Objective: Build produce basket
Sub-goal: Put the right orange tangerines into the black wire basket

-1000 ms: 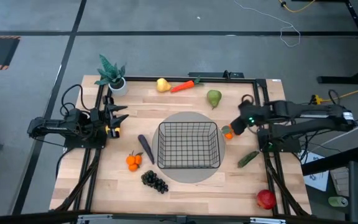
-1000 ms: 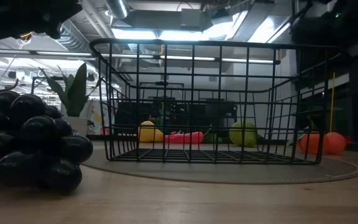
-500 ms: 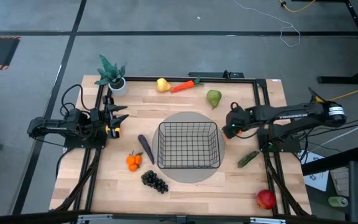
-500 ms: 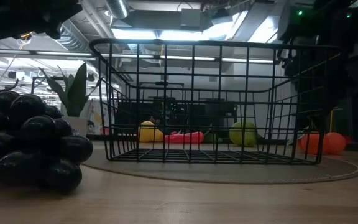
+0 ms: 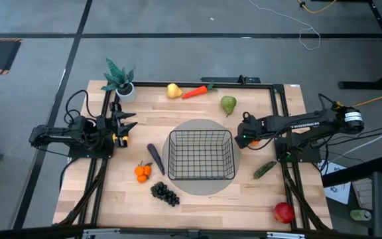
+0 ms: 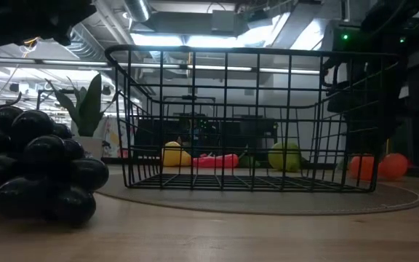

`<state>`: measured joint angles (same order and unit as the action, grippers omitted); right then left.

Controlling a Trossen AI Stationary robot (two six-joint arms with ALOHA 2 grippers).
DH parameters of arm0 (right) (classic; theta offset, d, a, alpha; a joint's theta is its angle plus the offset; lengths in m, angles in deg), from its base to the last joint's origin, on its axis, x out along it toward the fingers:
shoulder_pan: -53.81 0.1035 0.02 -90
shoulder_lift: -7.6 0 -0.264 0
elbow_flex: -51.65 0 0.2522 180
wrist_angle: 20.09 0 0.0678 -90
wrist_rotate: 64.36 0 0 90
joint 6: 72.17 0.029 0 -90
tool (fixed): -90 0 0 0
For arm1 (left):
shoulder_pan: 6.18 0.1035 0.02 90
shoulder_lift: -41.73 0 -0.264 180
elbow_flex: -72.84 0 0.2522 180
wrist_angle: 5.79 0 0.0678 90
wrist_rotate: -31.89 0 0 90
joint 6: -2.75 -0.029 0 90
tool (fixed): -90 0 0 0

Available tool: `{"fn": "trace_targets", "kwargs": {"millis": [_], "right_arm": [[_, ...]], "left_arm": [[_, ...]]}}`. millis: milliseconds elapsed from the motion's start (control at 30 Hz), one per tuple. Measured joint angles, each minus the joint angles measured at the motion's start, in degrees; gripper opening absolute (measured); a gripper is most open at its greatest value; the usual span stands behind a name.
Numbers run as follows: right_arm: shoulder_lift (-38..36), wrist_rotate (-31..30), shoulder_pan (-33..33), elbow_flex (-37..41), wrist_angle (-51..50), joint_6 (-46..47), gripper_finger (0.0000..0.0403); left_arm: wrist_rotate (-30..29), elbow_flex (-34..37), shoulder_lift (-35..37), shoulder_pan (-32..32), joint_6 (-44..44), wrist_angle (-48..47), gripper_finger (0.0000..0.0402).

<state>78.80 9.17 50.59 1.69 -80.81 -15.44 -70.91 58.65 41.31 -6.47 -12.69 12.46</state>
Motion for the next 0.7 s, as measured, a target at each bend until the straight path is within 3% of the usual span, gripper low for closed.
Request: {"fn": "trace_targets", "kwargs": {"millis": [167, 367, 700], "right_arm": [[0.0, 0.0, 0.0, 0.0, 0.0, -0.5, 0.0021], [-0.3, -3.9, 0.0, -2.5, -0.4, -7.2, 0.0009], [-1.8, -36.9, 0.2, -14.7, 0.6, -22.0, 0.0003]], "left_arm": [[0.0, 0.0, 0.0, 0.0, 0.0, 0.0, 0.0151], [0.0, 0.0, 0.0, 0.0, 0.0, 0.0, 0.0151], [0.0, 0.0, 0.0, 0.0, 0.0, -0.2, 0.0151]]}}
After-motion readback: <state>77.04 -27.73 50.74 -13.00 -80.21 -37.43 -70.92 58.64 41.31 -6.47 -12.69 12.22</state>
